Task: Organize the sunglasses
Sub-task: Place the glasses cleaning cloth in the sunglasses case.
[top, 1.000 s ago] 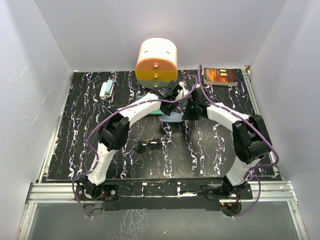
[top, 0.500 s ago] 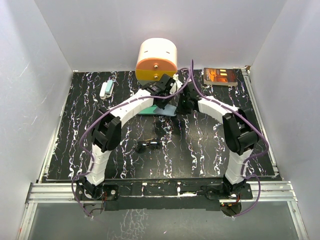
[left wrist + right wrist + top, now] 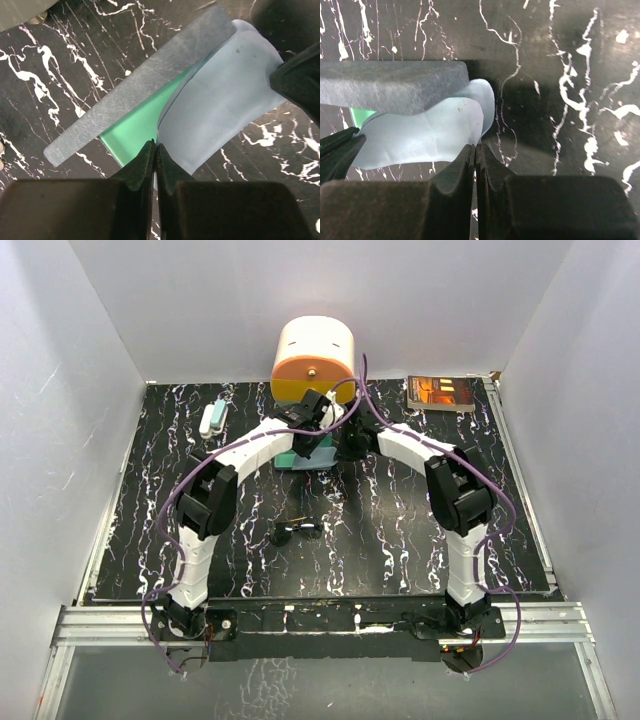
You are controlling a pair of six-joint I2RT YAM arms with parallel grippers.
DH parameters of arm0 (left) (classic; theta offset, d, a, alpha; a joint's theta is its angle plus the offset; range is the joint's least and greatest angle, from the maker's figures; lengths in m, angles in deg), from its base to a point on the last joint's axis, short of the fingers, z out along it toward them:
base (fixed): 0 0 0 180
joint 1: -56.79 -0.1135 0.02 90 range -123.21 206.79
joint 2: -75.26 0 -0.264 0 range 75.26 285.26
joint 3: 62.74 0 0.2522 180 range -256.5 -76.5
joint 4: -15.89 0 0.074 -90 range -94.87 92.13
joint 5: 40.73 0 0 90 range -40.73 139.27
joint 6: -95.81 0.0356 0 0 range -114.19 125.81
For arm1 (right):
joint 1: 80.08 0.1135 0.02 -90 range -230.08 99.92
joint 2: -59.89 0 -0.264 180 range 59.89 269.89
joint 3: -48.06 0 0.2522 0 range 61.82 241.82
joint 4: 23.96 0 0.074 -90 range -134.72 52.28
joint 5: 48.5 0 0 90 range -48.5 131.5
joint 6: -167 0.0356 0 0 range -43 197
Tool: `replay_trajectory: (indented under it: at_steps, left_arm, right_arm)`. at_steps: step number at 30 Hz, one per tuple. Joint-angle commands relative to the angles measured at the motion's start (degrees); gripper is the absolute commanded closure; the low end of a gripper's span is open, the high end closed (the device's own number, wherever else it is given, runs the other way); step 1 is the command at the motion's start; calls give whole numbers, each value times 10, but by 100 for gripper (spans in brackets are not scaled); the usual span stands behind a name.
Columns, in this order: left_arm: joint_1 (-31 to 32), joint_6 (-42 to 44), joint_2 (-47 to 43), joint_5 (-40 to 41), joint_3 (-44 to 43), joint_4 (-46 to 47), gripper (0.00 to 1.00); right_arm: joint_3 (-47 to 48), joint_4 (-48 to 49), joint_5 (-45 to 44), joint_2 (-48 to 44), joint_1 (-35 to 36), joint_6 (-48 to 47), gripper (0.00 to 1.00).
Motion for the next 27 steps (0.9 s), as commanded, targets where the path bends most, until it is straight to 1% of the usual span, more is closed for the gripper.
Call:
replay_trajectory:
  at_steps: [1, 19, 27]
  left_arm:
    - [-8, 18, -62, 23, 14, 28, 100]
    - [-36, 39, -64, 35, 48, 64, 100]
    - [-41, 41, -58, 36, 60, 79, 100]
  right_arm:
    - [53, 6, -12, 22, 13, 6, 92]
    - [82, 21, -14, 60, 22, 17, 92]
    - [72, 27, -16, 59, 24, 19, 92]
